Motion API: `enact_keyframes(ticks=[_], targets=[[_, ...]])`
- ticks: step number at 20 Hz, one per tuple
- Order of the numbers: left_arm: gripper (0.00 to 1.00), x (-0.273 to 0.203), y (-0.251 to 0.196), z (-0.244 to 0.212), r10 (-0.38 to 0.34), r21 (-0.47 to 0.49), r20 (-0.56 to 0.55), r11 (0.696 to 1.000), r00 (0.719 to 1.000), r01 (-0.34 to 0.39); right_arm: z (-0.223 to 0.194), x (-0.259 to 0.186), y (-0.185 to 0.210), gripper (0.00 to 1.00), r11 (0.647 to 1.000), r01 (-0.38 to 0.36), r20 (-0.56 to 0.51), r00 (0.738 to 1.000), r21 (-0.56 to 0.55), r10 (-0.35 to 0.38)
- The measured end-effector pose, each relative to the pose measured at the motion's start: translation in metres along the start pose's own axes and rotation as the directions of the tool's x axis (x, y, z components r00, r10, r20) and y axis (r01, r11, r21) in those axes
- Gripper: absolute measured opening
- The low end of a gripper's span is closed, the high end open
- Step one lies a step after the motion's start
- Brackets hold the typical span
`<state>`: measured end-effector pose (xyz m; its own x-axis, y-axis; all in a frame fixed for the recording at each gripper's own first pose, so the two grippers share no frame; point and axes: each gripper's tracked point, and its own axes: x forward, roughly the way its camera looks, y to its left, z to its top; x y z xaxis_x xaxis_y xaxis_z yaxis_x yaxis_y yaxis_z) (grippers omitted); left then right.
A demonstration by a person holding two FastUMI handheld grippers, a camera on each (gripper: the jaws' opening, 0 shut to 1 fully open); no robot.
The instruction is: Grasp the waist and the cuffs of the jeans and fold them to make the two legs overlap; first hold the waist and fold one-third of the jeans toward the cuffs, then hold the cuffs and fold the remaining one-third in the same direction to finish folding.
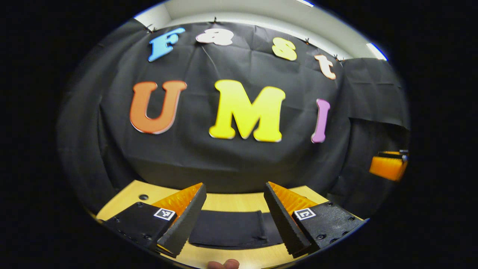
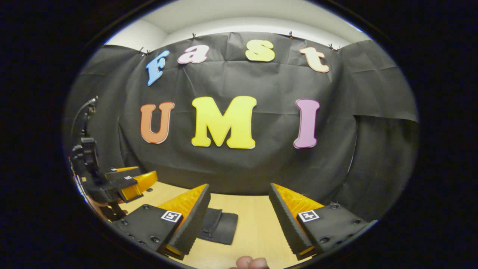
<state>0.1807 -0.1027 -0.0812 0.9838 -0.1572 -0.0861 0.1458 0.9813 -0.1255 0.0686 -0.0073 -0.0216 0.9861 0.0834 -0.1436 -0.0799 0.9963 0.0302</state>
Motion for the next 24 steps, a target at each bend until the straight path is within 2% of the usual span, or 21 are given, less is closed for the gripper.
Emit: enact_keyframes(ticks=[3, 7, 10, 12, 19, 24], targets=[[0.99, -0.026, 0.028, 0.027, 0.074, 0.018, 0.030, 0.997, 0.997, -0.074, 0.015, 0.001, 0.027, 0.95, 1.000, -0.011, 0.052, 0.999, -0.016, 0.012], [0.99, -0.064, 0.040, 0.054, 0.124, 0.027, 0.074, 0.992, 0.989, -0.127, 0.022, -0.008, 0.045, 0.96, 1.000, 0.017, 0.098, 0.995, -0.020, -0.014], [0.99, -0.081, 0.049, 0.066, 0.158, 0.022, 0.103, 0.987, 0.982, -0.161, 0.025, -0.013, 0.061, 0.94, 0.999, 0.000, 0.118, 0.993, -0.034, 0.004], [0.99, -0.091, 0.053, 0.068, 0.164, 0.014, 0.110, 0.986, 0.980, -0.166, 0.025, -0.014, 0.070, 0.97, 0.999, -0.017, 0.122, 0.992, -0.040, 0.022], [1.00, -0.100, 0.069, 0.064, 0.201, 0.017, 0.106, 0.979, 0.974, -0.204, 0.023, -0.018, 0.094, 0.95, 0.998, -0.059, 0.105, 0.993, -0.032, 0.062], [1.00, -0.100, 0.065, 0.068, 0.190, 0.012, 0.112, 0.981, 0.975, -0.193, 0.028, -0.022, 0.093, 0.96, 0.998, -0.057, 0.115, 0.992, -0.030, 0.060]])
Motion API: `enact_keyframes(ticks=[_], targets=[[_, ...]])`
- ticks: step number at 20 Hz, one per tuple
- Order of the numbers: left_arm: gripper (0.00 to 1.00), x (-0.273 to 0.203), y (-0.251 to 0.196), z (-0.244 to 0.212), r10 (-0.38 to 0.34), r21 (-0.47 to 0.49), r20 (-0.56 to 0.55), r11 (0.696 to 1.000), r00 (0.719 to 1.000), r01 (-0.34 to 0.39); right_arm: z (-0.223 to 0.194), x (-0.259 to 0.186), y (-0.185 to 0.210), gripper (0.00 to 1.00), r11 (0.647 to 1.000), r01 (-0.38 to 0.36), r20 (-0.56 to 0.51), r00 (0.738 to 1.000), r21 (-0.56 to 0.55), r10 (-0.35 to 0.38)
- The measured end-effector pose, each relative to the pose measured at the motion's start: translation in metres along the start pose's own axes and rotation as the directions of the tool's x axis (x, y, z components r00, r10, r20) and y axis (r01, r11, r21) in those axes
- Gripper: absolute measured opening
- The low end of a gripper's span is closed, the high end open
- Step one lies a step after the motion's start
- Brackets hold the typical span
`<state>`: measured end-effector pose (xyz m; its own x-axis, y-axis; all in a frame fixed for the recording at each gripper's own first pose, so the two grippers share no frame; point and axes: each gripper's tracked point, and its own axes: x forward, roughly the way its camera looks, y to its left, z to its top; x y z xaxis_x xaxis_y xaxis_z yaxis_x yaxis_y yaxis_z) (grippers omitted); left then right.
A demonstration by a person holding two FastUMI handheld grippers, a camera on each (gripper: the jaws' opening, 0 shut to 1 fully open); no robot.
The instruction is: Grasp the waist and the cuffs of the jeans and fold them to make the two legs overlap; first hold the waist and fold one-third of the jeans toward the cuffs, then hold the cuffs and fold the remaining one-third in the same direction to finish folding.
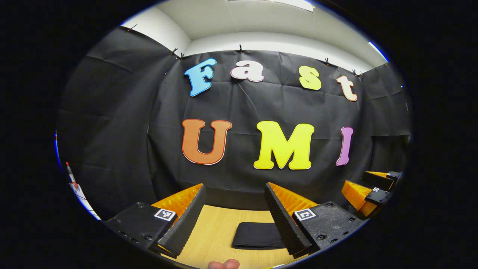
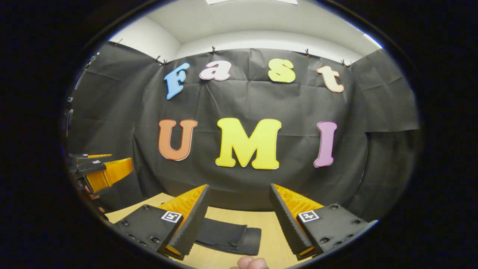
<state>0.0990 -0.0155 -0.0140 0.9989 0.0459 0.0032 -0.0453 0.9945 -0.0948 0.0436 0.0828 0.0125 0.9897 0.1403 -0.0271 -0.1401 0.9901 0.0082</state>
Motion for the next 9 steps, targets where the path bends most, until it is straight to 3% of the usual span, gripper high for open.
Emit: enact_keyframes(ticks=[9], targets=[[0.99, 0.0058, -0.0047, -0.0037, -0.008, 0.005, -0.011, 1.000, 1.000, 0.008, -0.0051, 0.0039, -0.0083, 0.95, 1.000, 0.010, -0.012, 1.000, 0.025, -0.010]])
